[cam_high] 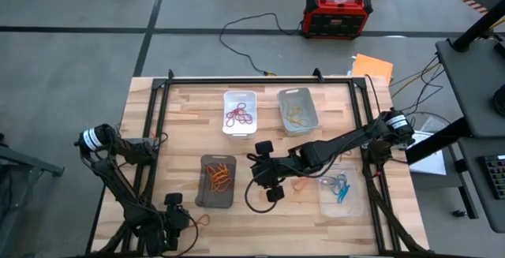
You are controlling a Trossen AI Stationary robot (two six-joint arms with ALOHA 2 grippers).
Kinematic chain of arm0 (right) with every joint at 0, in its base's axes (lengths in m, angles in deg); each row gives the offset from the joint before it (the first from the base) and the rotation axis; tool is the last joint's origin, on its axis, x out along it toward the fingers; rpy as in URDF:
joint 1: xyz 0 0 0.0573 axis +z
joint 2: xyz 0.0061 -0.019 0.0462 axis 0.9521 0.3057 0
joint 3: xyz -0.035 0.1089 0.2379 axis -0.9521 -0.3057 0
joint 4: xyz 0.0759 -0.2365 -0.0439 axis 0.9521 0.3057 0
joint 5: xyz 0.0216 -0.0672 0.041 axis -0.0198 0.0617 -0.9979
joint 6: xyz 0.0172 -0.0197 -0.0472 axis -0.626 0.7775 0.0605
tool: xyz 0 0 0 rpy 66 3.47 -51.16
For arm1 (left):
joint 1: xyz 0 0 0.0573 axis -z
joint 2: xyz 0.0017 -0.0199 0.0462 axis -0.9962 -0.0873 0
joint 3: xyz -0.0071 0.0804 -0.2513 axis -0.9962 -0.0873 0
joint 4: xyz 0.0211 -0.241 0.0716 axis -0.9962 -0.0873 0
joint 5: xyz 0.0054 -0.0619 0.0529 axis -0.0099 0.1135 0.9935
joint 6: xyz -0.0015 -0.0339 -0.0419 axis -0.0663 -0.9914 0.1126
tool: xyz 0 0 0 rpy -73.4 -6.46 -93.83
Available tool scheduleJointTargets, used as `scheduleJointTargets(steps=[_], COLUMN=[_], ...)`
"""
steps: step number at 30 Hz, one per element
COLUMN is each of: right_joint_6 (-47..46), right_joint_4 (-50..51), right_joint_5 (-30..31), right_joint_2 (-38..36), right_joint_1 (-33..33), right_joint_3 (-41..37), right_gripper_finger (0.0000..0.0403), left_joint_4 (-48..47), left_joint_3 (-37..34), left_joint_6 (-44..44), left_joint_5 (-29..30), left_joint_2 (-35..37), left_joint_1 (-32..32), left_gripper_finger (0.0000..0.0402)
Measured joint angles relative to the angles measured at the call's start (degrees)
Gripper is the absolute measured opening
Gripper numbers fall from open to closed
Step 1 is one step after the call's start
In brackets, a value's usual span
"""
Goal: Sort rubber bands into baskets
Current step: Put the red rubber band into the white bin
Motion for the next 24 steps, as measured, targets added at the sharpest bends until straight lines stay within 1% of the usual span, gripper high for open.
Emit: scheduleJointTargets(steps=[3, 7, 8, 12, 17, 19, 24], right_joint_6=[0.0, 0.0, 0.0, 0.0, 0.6, 0.7, 0.8], right_joint_4=[0.0, 0.0, 0.0, 0.0, 0.0, -0.2, -0.8], right_joint_5=[0.0, 0.0, 0.0, 0.0, 0.0, 0.0, 0.0], right_joint_2=[0.0, 0.0, 0.0, 0.0, 0.0, 0.0, 0.0], right_joint_1=[0.0, 0.0, 0.0, 0.0, 0.0, 0.0, 0.0], right_joint_3=[0.0, 0.0, 0.0, 0.0, 0.0, 0.0, 0.0], right_gripper_finger=[0.0171, 0.0171, 0.0171, 0.0171, 0.0171, 0.0171, 0.0171], left_joint_4=[-0.1, -0.4, -0.5, -1.2, -4.6, -6.8, -8.6], left_joint_3=[0.4, 0.5, 0.5, 1.0, 3.4, 4.3, 5.9], left_joint_6=[1.8, 0.7, -0.2, -1.5, -0.4, -0.8, -2.5], left_joint_5=[-0.5, -1.6, -1.7, -1.5, 2.3, 3.3, 5.0], left_joint_2=[-0.4, -0.6, -0.6, -0.6, 0.4, 0.9, 1.8], left_joint_1=[0.0, 0.1, 0.1, 0.1, 1.2, 1.5, 2.4], left_gripper_finger=[0.0126, 0.0028, 0.0015, 0.0004, 0.0, 0.0, 0.0])
